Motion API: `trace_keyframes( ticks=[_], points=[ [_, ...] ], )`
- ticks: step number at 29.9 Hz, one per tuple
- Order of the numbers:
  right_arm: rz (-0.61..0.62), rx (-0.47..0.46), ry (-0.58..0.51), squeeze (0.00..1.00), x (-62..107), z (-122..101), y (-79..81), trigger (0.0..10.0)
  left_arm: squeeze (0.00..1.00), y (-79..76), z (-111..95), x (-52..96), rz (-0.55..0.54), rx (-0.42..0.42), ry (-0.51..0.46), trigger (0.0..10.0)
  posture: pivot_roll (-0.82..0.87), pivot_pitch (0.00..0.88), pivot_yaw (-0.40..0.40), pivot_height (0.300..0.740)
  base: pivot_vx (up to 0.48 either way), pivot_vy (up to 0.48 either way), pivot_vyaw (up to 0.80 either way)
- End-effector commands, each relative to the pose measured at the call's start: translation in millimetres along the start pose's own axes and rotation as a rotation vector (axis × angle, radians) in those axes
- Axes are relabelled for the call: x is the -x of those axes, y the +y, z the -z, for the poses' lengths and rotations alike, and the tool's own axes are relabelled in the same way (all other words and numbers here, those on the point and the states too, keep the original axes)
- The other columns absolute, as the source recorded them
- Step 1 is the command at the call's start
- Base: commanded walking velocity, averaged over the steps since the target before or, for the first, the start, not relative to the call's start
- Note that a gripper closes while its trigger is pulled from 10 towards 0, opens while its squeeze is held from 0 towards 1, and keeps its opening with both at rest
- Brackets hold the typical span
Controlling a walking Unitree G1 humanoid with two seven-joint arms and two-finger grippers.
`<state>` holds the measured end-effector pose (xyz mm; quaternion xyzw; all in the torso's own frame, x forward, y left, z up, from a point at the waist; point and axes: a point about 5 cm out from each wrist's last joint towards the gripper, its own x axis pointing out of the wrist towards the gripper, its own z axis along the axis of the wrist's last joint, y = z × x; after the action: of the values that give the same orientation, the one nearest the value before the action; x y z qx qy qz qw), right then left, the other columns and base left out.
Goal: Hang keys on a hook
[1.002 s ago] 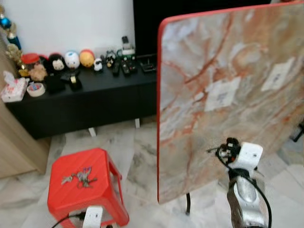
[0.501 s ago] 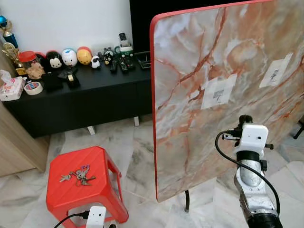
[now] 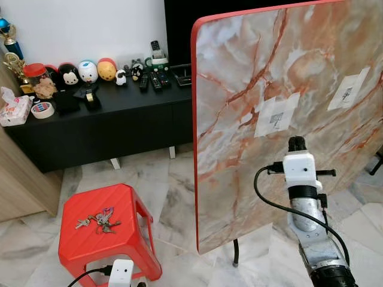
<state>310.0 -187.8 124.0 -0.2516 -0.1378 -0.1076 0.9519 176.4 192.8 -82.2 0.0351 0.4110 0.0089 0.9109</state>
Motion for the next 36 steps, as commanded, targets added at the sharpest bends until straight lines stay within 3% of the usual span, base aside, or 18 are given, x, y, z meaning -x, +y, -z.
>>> trace_keyframes(
  ticks=[1, 15, 28, 36],
  points=[
    [0.008, 0.020, -0.049, 0.00, -7.1, -10.7, -1.9, 10.0, 0.00, 1.1, 5.1, 1.1, -0.002, -0.015, 0.025, 10.0, -0.01, 0.025, -0.015, 0.740, 0.000, 0.000, 0.00],
    [0.020, 0.062, -0.005, 0.00, -17.2, -8.5, -2.7, 10.0, 0.00, 3.0, 7.7, 1.8, -0.004, -0.016, 0.037, 10.0, -0.01, 0.025, -0.011, 0.740, 0.000, 0.000, 0.00],
    [-0.092, 0.096, -0.030, 0.00, -19.0, -11.7, 11.5, 10.0, 0.00, 2.5, 8.0, 1.8, -0.010, -0.007, 0.038, 10.0, -0.01, 0.024, -0.010, 0.740, 0.000, 0.000, 0.00],
    [-0.055, 0.105, -0.025, 0.00, -22.5, -11.8, 5.9, 10.0, 0.00, 2.9, 8.0, 1.8, -0.009, -0.006, 0.040, 10.0, -0.01, 0.025, -0.010, 0.740, 0.000, 0.000, 0.00]
  ],
)
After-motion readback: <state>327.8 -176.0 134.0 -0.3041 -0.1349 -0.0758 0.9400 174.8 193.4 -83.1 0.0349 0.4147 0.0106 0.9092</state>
